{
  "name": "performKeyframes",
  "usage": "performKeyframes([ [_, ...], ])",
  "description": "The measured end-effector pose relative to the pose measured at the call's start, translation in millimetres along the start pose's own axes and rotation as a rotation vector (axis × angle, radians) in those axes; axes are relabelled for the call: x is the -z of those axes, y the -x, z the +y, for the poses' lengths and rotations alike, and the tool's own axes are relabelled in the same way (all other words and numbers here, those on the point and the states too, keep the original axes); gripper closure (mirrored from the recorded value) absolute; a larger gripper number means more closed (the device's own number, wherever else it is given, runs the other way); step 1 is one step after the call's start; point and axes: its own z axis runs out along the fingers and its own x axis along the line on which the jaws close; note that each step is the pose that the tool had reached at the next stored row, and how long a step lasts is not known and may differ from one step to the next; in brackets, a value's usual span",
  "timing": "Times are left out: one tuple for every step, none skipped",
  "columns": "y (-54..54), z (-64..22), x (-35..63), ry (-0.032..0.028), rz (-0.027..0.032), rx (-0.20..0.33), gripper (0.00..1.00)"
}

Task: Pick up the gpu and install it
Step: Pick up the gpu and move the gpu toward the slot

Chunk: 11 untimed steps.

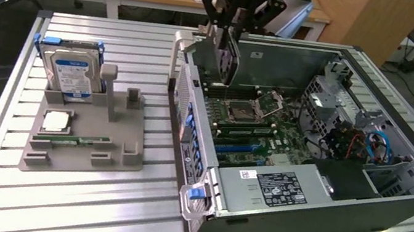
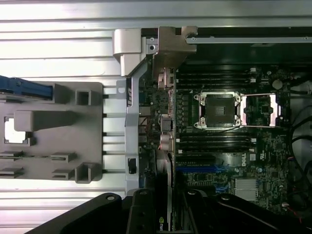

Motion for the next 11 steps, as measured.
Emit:
performKeyframes([
  [2.5,0.1,0.0,0.0,0.0005,0.0,0.74],
  [5.0,0.2,0.1,0.0,0.0009,0.0,0.74],
  [6.9,0.2,0.1,0.0,0.001,-0.001,0.74],
  [8.5,0.3,0.1,0.0001,0.001,-0.003,0.74],
  [9.8,0.4,0.2,0.0002,0.001,-0.005,0.74],
  [11.1,0.4,0.2,0.0001,0.0009,-0.008,0.74],
  [12.4,0.5,0.3,0.0001,0.0008,-0.01,0.74],
  [13.8,0.6,0.3,0.0002,0.0007,-0.012,0.74],
  [15.6,0.7,0.3,0.0002,0.0008,-0.014,0.74],
  [18.1,0.7,0.4,0.0001,0.0012,-0.014,0.74],
  [20.3,0.8,0.4,0.0001,0.0021,-0.014,0.74],
])
